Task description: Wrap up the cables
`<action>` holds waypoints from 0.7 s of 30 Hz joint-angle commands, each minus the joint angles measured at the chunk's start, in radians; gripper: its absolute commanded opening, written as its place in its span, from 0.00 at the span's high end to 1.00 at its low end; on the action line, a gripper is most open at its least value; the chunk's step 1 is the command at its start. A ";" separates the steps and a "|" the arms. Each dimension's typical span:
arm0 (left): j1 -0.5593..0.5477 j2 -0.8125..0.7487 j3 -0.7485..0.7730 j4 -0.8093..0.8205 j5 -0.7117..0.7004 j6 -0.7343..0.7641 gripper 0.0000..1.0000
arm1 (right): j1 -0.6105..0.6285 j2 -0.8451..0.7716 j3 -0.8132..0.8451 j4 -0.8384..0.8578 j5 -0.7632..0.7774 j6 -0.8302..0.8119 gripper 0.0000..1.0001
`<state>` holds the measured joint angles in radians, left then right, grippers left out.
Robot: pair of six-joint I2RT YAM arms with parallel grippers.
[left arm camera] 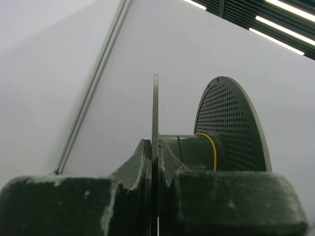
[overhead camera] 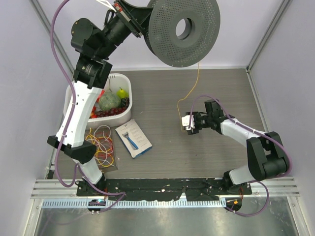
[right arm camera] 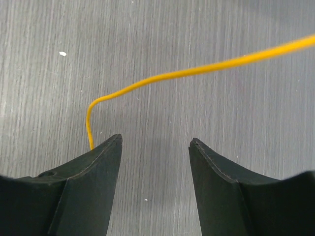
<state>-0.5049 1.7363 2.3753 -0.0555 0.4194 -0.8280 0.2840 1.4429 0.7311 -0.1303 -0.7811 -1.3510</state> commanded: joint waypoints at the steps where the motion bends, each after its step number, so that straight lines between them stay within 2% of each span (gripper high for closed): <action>1: -0.003 -0.047 0.052 0.108 -0.013 -0.022 1.00 | 0.000 0.004 0.034 -0.043 -0.043 -0.077 0.38; 11: -0.011 -0.044 0.061 0.118 -0.014 -0.026 1.00 | 0.001 0.016 0.039 -0.153 -0.040 -0.198 0.34; 21: -0.023 -0.044 0.059 0.117 -0.008 -0.026 1.00 | 0.001 0.017 0.039 -0.203 -0.023 -0.249 0.31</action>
<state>-0.5205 1.7363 2.3913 -0.0418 0.4198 -0.8310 0.2840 1.4586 0.7429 -0.3023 -0.7956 -1.5520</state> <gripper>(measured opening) 0.070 0.687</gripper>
